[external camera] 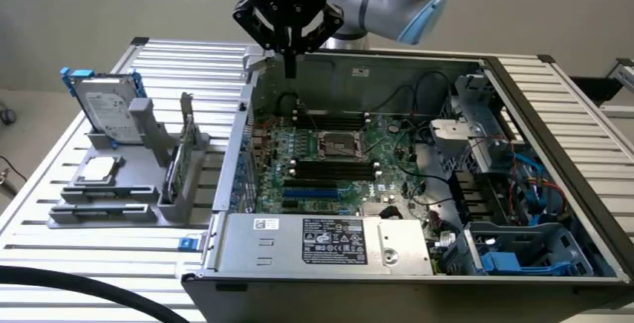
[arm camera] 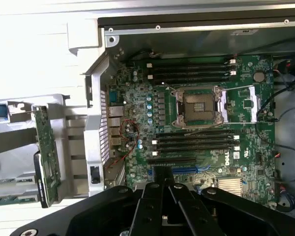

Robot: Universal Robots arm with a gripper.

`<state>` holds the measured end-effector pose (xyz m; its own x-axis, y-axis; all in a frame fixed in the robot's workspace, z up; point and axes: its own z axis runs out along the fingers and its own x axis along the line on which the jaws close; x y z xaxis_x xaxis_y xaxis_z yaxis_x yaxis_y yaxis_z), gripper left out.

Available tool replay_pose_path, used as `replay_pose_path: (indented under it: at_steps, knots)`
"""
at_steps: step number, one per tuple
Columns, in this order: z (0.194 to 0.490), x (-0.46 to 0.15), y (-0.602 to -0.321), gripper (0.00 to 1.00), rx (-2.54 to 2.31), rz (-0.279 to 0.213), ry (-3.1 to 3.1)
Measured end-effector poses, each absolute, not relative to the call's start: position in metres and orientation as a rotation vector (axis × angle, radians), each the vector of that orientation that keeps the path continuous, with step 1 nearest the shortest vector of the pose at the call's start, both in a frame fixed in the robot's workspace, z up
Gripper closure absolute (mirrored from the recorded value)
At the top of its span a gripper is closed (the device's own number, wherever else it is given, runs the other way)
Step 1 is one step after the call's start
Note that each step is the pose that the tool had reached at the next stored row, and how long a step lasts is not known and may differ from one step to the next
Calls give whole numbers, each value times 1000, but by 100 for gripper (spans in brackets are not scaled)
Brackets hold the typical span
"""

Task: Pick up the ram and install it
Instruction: 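Reach for the ram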

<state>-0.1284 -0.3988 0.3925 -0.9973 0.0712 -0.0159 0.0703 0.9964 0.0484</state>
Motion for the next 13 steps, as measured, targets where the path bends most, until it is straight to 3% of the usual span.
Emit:
replay_pose_path:
  at_steps: [13]
  knots:
    - [389, -188, -399, 89, 111, 75, 3122]
